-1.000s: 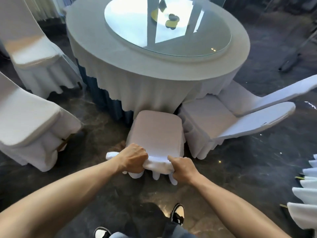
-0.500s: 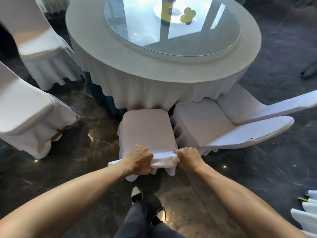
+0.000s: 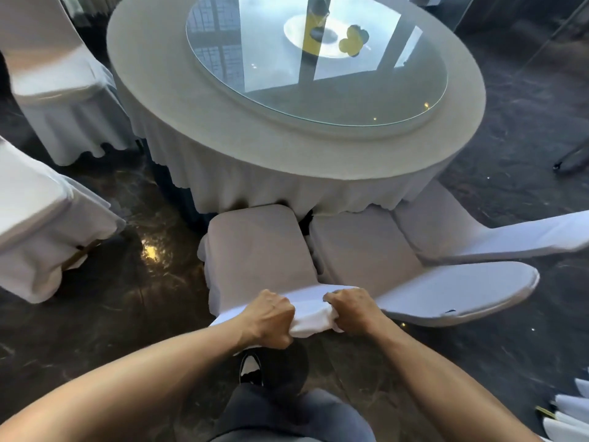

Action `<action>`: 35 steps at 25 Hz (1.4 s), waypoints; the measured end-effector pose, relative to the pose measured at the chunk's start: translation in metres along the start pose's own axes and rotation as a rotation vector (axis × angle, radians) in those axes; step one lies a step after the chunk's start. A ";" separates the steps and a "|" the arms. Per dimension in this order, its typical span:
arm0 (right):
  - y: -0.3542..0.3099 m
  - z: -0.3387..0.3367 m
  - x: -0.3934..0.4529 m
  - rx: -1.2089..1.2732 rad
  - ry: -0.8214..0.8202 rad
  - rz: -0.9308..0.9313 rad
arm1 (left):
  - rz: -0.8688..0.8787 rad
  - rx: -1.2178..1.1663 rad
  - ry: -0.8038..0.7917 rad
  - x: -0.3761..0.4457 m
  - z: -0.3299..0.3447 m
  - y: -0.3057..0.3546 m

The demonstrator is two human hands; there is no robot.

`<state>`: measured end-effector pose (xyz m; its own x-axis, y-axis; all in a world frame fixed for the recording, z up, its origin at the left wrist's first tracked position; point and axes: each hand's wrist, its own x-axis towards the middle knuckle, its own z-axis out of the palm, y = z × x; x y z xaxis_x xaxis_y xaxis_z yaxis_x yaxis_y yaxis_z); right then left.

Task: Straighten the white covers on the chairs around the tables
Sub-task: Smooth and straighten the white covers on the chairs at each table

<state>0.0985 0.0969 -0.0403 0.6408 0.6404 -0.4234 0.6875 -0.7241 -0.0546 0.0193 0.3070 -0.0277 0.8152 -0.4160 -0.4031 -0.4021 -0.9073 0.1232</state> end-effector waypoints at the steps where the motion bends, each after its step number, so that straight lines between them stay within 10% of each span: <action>1: 0.004 -0.002 0.001 0.016 0.009 -0.029 | -0.007 -0.054 -0.023 0.006 -0.002 0.000; 5: 0.032 -0.003 -0.002 0.124 -0.066 -0.046 | -0.060 -0.264 -0.182 0.034 -0.005 0.018; 14: 0.065 0.005 -0.006 0.003 -0.047 -0.221 | -0.444 -0.307 -0.003 0.043 -0.006 0.082; 26: 0.098 0.013 -0.052 -0.105 -0.125 -0.314 | -0.545 -0.386 0.092 0.038 0.003 0.160; 35: 0.027 -0.056 0.006 -0.198 -0.802 -0.123 | -0.423 -0.764 0.028 -0.055 0.020 0.100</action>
<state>0.1403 0.0957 0.0061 0.1711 0.2813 -0.9442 0.8321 -0.5544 -0.0144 -0.0743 0.2400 -0.0112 0.8468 -0.0267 -0.5312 0.3185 -0.7744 0.5467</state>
